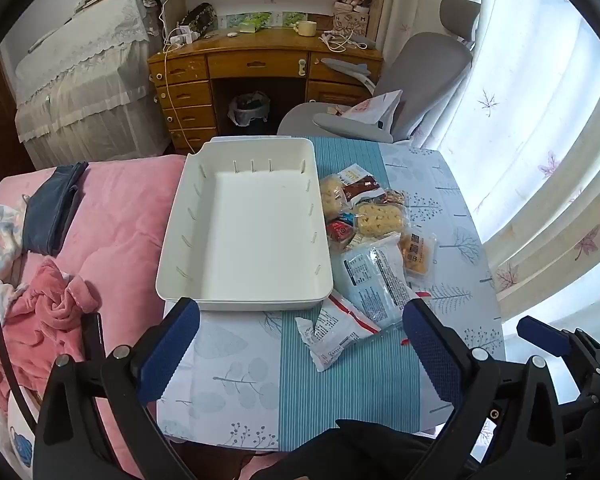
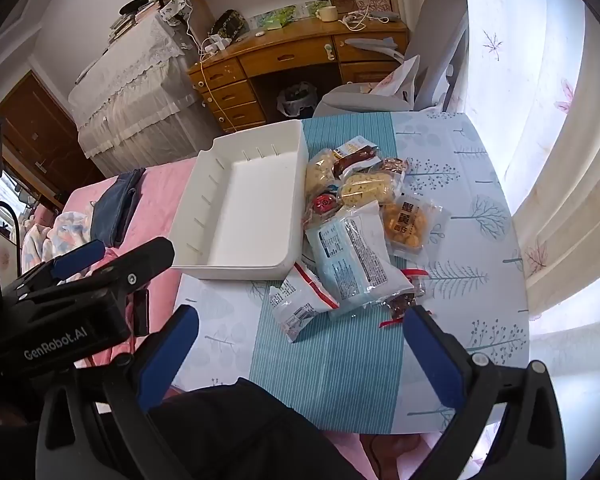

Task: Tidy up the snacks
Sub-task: 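Move both tools toward the snack pile beside the white tray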

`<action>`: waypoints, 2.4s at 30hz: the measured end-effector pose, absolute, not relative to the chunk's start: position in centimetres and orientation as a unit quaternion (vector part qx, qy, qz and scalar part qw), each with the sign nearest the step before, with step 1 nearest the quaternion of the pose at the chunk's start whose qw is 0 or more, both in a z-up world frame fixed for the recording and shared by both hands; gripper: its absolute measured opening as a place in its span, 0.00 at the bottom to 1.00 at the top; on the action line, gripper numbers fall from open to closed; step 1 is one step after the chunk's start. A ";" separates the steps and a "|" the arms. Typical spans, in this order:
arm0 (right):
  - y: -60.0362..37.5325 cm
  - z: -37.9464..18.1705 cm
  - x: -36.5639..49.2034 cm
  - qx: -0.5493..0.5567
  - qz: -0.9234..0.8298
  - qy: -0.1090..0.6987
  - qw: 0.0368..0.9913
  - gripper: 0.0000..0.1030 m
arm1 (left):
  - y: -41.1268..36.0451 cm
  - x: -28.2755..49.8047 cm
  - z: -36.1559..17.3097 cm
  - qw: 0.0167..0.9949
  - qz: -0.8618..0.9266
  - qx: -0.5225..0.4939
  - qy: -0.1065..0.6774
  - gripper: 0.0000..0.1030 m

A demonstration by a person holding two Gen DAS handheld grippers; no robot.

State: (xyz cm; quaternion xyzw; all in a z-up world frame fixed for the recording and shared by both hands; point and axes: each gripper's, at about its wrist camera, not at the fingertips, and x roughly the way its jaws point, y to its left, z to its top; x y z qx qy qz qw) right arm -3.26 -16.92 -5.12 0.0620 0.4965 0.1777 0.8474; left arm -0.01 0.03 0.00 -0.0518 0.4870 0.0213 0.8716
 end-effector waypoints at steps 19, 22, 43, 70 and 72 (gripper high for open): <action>-16.6 -6.1 -3.5 0.068 0.144 0.509 0.846 1.00 | 1.1 0.7 -1.8 0.851 0.004 -0.074 0.520 0.98; -16.8 -6.3 -3.6 0.079 0.130 0.510 0.847 1.00 | 1.9 0.9 -2.6 0.843 -0.001 -0.087 0.530 0.98; -15.8 -6.0 -6.9 0.100 0.043 0.469 0.876 1.00 | 2.5 1.5 -2.9 0.847 -0.069 -0.057 0.524 0.98; -21.4 -6.8 0.1 0.019 0.204 0.448 0.870 0.94 | -1.6 3.2 -5.8 0.811 0.085 -0.170 0.554 0.98; -22.6 -7.5 1.0 0.021 0.229 0.455 0.860 0.94 | -2.0 3.1 -6.9 0.799 0.108 -0.191 0.560 0.98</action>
